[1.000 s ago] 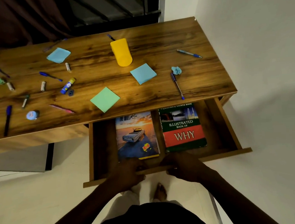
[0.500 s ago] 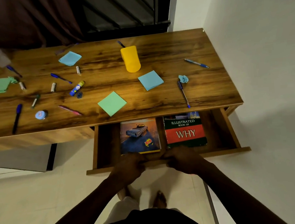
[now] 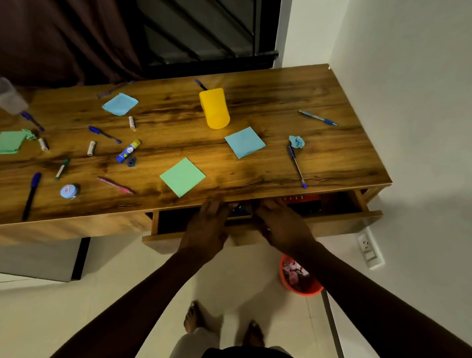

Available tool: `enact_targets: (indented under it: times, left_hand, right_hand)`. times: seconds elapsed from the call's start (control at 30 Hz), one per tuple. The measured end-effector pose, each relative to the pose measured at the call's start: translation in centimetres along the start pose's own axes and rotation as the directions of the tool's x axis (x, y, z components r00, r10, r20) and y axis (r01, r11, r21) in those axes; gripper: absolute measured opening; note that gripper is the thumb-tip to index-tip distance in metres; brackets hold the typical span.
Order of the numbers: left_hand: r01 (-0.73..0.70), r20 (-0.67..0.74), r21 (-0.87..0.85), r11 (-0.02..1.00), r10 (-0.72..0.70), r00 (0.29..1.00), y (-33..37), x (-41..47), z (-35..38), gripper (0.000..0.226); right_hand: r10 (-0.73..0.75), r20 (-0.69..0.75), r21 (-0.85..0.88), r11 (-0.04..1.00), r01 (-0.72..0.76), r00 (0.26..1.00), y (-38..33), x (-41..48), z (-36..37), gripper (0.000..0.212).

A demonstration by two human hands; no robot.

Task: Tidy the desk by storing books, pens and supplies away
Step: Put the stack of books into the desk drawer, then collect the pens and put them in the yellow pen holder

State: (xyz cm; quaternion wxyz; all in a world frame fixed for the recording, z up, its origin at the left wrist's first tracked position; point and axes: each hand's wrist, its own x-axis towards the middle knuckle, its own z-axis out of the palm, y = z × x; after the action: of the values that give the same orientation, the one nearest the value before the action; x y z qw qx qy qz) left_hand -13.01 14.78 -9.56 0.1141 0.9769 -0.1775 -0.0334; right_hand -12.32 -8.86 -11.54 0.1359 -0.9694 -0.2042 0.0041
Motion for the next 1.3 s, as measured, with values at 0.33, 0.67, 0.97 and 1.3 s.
enact_targets:
  times: [0.33,0.67,0.97,1.3]
  left_hand:
    - [0.01,0.033,0.141,0.99,-0.015,0.999,-1.2,4.4,-1.0,0.067]
    - [0.011,-0.032,0.266,0.964,-0.002,0.999,-1.0,5.9,-0.3,0.061]
    - [-0.009,0.037,0.194,0.981,0.002,0.999,-1.1,6.7,-1.3,0.073]
    - [0.326,-0.062,-0.586,0.742,-0.442,0.895,-3.7,7.5,-6.6,0.034]
  right_hand:
    - [-0.053,-0.164,-0.103,0.994,0.037,0.985,1.8,4.5,1.2,0.041]
    - [-0.148,-0.358,-0.313,0.949,0.031,0.922,1.8,6.4,2.6,0.028]
    - [-0.062,-0.146,-0.144,0.989,0.04,0.987,1.3,6.7,0.1,0.033]
    - [0.397,0.022,0.473,0.804,-0.359,0.918,-1.2,11.8,-5.2,0.033]
